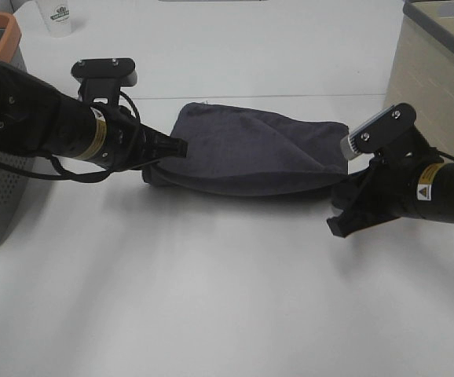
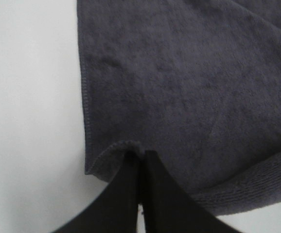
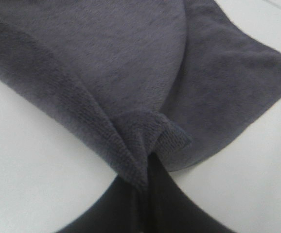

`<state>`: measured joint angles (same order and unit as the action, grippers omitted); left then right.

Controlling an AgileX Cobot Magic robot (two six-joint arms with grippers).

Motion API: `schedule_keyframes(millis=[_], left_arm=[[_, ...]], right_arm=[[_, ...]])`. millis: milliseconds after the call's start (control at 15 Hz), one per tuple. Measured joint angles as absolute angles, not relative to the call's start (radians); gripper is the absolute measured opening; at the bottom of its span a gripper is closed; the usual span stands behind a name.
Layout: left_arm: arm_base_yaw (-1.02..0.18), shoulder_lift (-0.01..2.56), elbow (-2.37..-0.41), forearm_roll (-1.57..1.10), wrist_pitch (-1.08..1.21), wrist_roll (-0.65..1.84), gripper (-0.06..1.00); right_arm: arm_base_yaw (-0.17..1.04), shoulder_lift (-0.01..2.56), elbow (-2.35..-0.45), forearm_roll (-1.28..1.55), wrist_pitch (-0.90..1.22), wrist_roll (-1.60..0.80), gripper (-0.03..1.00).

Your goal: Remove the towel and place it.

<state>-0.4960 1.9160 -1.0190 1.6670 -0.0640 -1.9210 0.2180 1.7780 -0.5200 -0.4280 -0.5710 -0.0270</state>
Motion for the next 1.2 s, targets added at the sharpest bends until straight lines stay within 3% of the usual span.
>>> schedule_keyframes(millis=[333,467,600,733,1200], left_arm=[[-0.496,1.903,-0.964,1.689,-0.113,-1.894,0.01],[-0.496,1.886,-0.941,1.702,-0.142,-1.894,0.13],[-0.496,1.876,-0.936,1.703,-0.157,-1.894,0.41],[-0.496,1.832,-0.933,1.715,-0.158,-1.894,0.78],[-0.495,1.639,-0.933,1.736,-0.267,-1.953,0.82]], right_arm=[[0.218,1.777,-0.480,-0.756,-0.571,-0.062,0.02],[0.218,1.777,-0.480,-0.767,-0.569,-0.062,0.06],[0.218,1.777,-0.480,-0.769,-0.560,-0.065,0.35],[0.218,1.777,-0.480,-0.772,-0.556,-0.087,0.80],[0.218,1.637,-0.478,-0.772,-0.439,-0.087,0.86]])
